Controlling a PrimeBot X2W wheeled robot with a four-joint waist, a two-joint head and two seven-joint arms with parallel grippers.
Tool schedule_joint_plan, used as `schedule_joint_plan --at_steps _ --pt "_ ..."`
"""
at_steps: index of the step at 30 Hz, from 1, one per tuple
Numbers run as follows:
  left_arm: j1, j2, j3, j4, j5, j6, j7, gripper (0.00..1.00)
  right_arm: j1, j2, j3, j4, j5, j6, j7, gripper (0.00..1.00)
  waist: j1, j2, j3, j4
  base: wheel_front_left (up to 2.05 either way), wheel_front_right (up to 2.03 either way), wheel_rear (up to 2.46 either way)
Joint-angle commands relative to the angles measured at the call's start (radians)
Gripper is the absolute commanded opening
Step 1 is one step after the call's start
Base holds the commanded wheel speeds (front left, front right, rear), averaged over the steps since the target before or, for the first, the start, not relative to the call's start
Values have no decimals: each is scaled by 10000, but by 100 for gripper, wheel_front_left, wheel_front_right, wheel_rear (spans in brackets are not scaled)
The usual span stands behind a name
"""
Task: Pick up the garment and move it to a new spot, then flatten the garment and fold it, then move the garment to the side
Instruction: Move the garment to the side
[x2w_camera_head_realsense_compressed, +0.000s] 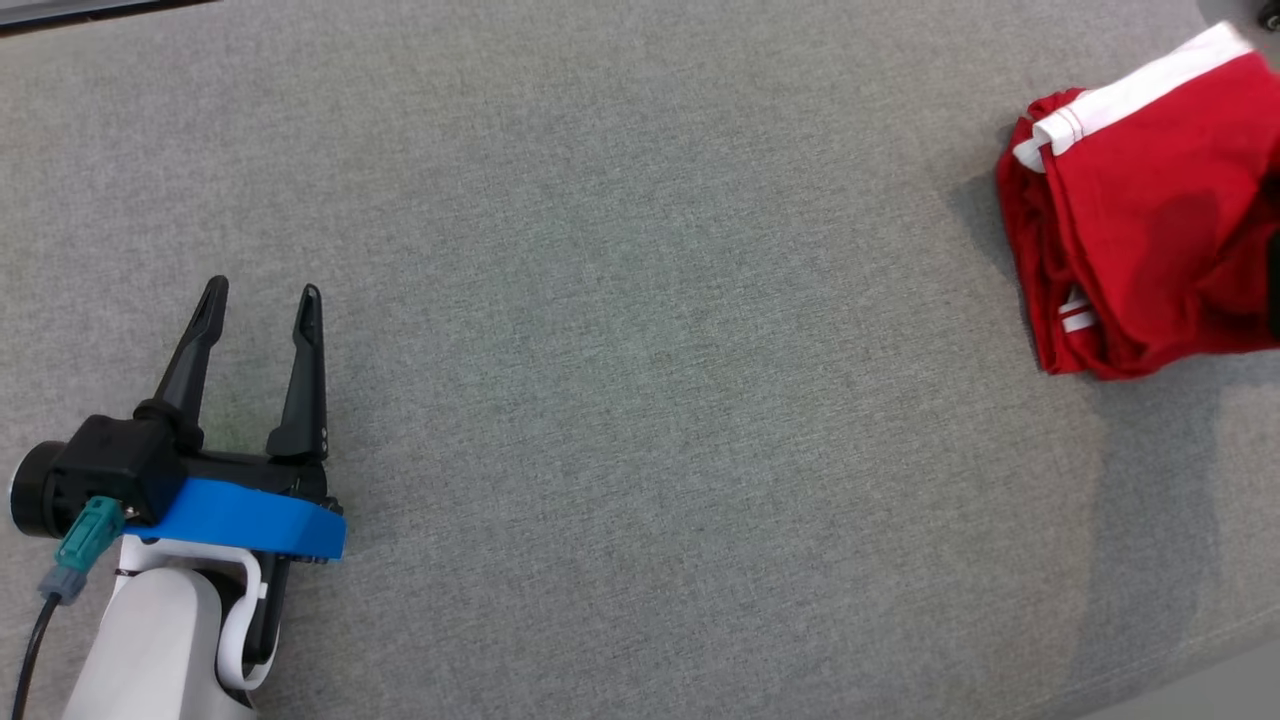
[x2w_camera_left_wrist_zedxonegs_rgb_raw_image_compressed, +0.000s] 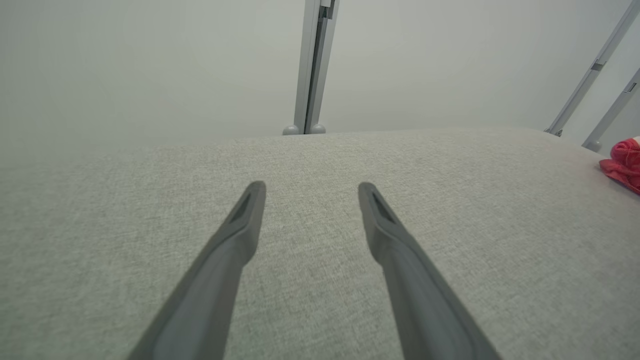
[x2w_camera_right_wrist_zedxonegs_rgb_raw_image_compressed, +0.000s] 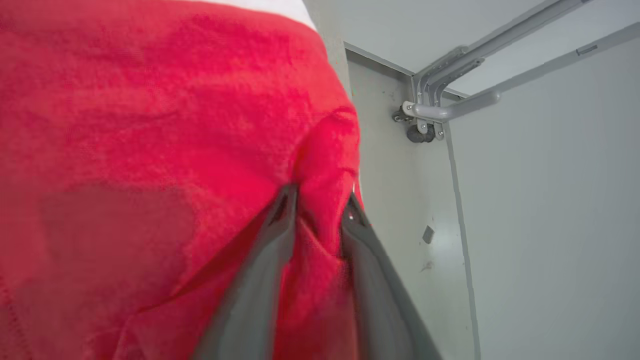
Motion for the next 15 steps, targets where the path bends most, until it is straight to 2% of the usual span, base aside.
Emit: schedule_joint_plan --at_steps 1,9,15 --pt "-125 42 -44 -35 22 40 20 100 209 260 -432 293 -340 -1 -164 100 -1 0 -99 -6 0 0 0" --pt "197 -204 -194 257 -119 98 -141 100 752 1133 -1876 879 -897 -1 -688 100 -1 0 -915 152 0 0 0" --pt "643 -564 -234 821 -414 120 -378 100 1904 1977 -2680 102 -195 0 -2228 100 -1 0 -2074 559 0 0 0"
